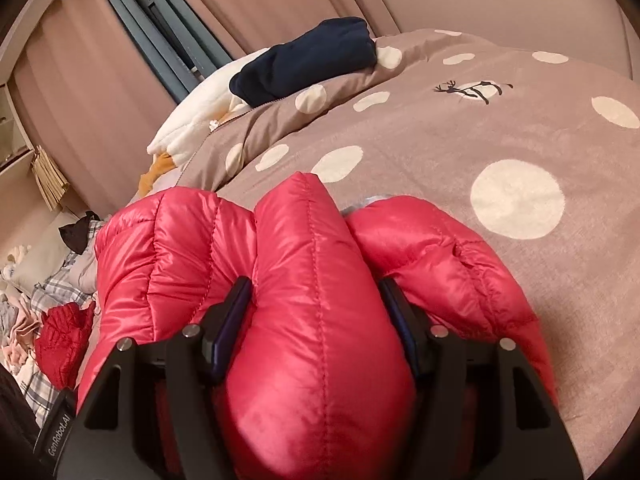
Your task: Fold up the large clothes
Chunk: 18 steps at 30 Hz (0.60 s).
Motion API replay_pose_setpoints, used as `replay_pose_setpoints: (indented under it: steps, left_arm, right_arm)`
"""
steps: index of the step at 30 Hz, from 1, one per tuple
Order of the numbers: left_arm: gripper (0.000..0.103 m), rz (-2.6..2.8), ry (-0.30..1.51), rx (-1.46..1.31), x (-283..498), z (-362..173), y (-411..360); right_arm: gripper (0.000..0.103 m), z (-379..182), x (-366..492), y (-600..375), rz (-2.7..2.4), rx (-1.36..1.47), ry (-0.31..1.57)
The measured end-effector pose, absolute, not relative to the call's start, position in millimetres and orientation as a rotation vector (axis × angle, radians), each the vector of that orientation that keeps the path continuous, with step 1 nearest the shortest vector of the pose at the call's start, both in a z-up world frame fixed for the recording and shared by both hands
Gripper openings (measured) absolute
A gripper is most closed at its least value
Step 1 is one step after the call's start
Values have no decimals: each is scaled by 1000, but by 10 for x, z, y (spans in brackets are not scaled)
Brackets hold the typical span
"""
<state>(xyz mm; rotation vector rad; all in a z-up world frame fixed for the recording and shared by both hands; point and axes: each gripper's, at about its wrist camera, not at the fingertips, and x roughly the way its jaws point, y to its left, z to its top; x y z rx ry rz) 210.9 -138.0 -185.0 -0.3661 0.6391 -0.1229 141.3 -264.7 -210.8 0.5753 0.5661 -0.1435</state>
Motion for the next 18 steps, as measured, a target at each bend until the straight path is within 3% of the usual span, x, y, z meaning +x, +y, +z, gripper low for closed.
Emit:
replay_pose_setpoints:
  steps: [7,9,11,18]
  left_arm:
    - [72,-60,609,-276,2004,-1759,-1427]
    - [73,-50,606,-258,1994,-1740,-1428]
    - [75,-41,609,-265,1992,-1726,-1395]
    - [98,-25,668,-398,1989,-1695,-1047]
  right_arm:
    - [74,-2059,1339,-2649,-154,634,523]
    - [93,-2006,1264,-2610,-214,636,519]
    - [102,-1941,1208,-2574,-256,631,536]
    - [102,-1758,947,-2640,-195,697,564]
